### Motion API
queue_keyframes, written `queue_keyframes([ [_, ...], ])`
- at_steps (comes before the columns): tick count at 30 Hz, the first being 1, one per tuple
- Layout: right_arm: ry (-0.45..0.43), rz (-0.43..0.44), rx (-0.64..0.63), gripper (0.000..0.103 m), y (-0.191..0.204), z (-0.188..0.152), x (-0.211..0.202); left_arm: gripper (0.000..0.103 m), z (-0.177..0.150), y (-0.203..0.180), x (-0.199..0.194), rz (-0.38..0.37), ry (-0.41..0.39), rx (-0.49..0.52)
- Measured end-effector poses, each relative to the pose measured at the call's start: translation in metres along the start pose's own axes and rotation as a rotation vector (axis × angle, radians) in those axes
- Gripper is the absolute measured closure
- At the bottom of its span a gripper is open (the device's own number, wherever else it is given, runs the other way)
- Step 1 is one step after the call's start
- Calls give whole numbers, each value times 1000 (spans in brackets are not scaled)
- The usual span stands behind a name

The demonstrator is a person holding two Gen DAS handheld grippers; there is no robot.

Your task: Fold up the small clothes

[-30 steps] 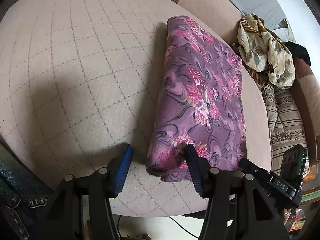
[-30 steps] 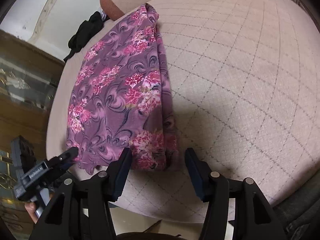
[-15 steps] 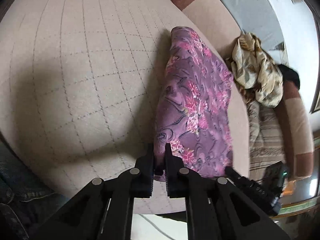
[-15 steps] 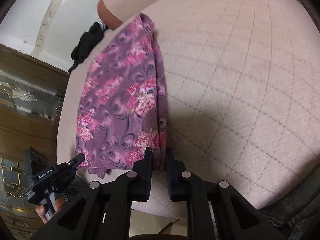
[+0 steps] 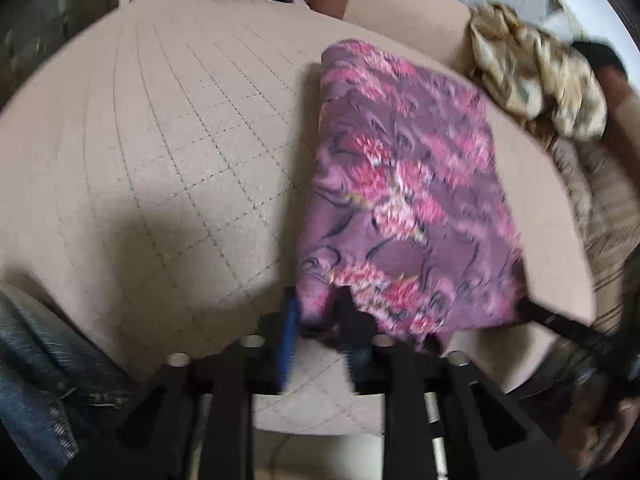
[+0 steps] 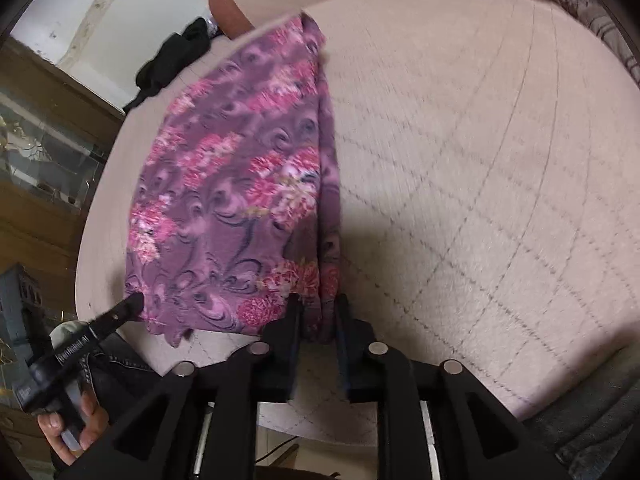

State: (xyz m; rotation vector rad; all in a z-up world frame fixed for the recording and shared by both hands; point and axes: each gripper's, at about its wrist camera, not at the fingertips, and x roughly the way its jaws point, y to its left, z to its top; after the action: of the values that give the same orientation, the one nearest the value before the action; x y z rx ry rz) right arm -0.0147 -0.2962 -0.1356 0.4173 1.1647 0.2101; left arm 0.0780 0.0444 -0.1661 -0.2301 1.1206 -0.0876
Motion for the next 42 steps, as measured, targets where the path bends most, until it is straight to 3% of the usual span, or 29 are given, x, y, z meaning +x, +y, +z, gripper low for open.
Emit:
queue_keyframes([
  [2, -9, -23, 20, 43, -4, -5, -9, 59, -5, -1, -7, 38, -20, 15],
  [4, -31, -14, 47, 39, -8, -15, -22, 53, -10, -4, -24, 25, -69, 22],
  [6, -38, -11, 53, 36, -5, -26, -32, 37, -18, -9, -44, 30, -120, 34],
  [7, -41, -16, 53, 35, -3, -35, -40, 33, -24, -14, -57, 39, -151, 53],
  [11, -90, -50, 27, 32, 20, -67, -72, 22, -45, -38, -99, 153, -238, 190],
  [14, -152, -68, -10, 26, 42, -75, -103, 20, -48, -52, -129, 208, -281, 244],
  [19, -250, -138, -61, 20, 79, -77, -165, 16, -39, -61, -171, 168, -292, 225],
  [22, -288, -195, -74, 19, 98, -72, -188, 16, -40, -65, -197, 193, -327, 223],
  [26, -336, -204, -101, 18, 118, -77, -219, 16, -39, -67, -224, 192, -367, 213],
  [35, -466, -220, -215, 12, 158, -94, -264, 16, -47, -77, -258, 164, -416, 230],
  [42, -485, -251, -219, 9, 166, -102, -272, 16, -51, -75, -270, 158, -427, 224],
])
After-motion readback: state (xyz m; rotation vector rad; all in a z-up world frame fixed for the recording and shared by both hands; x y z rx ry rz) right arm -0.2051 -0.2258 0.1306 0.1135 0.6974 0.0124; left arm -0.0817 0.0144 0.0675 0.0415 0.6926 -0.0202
